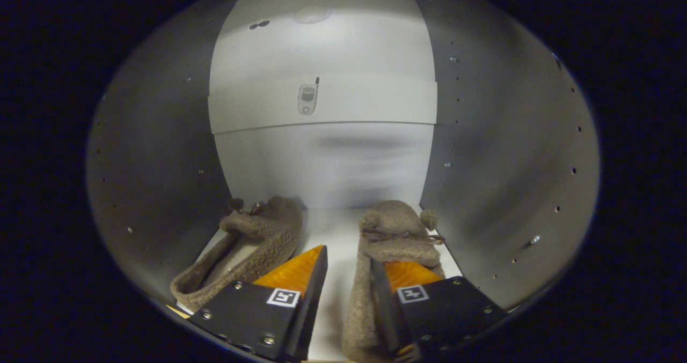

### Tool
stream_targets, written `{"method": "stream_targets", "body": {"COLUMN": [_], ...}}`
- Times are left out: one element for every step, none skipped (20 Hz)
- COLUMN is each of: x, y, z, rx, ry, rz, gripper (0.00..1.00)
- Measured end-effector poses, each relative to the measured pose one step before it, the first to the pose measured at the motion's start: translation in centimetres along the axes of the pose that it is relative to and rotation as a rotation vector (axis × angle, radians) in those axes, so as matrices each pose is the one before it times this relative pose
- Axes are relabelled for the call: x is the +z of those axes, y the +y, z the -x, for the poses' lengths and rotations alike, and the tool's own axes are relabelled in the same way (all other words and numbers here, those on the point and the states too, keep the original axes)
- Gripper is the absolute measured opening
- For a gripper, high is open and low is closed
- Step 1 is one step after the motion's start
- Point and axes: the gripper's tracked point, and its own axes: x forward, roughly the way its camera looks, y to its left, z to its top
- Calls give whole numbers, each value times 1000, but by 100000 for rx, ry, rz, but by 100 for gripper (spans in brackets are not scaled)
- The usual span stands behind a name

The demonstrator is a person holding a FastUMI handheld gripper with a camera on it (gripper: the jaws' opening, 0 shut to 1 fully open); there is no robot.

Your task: Open the shoe cabinet door, grab the shoes and put them into the shoe cabinet, then close the shoe cabinet door.

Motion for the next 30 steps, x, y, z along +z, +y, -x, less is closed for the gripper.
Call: {"method": "stream_targets", "body": {"x": [-50, -101, 14, -43, 60, 99, 132, 124, -21, -74, -146, 49, 71, 159, 104, 52, -133, 11, 367, 619, 807, 869, 801, 727, 416, 453, 346, 378, 288, 279], "y": [219, 75, 32, 37, -38, -102, -185, -133, -42, 57, 93, 50, -57, -81, -155, -87, -108, -57, 125, 163, 103, 93, 89, 84, 174, 231, 251, 148, 154, 101], "z": [-675, -367, -271, -285, -195, 13, 82, 88, 91, 99, 110, 161, 271, 429, 394, 459, 529, 717, 829, 966, 1120, 1357, 1291, 1459, 1320, 1481, 1384, 1546, 1634, 1679], "rx": [230, -320, -365, -518, -356, -500, -758, -704, -787, 50, 448, -83, -629, -745, -1109, -663, -700, -86, 456, 655, 404, -81, 34, -28, 592, 1098, 1191, 973, 1026, 941], "ry": [1302, 1329, 991, 578, 359, -101, -503, -272, -77, 50, -103, -609, -842, -591, -374, -89, 248, -290, -1713, -2649, -3062, -2804, -2905, -2666, -1367, -1534, -1454, -1537, -1353, -1361], "rz": [289, 741, 919, 759, -61, -594, -220, -116, 25, 471, 387, -7, -51, 132, 245, 271, 201, 129, -345, -662, -672, -76, 504, 837, 749, 612, 899, 1102, 1075, 756], "gripper": [50, 57, 58, 59, 60, 60, 60, 60, 60, 60, 60, 60, 60, 60, 60, 60, 60, 60, 60, 60, 60, 60, 60, 60, 60, 60, 60, 60, 60, 60]}}
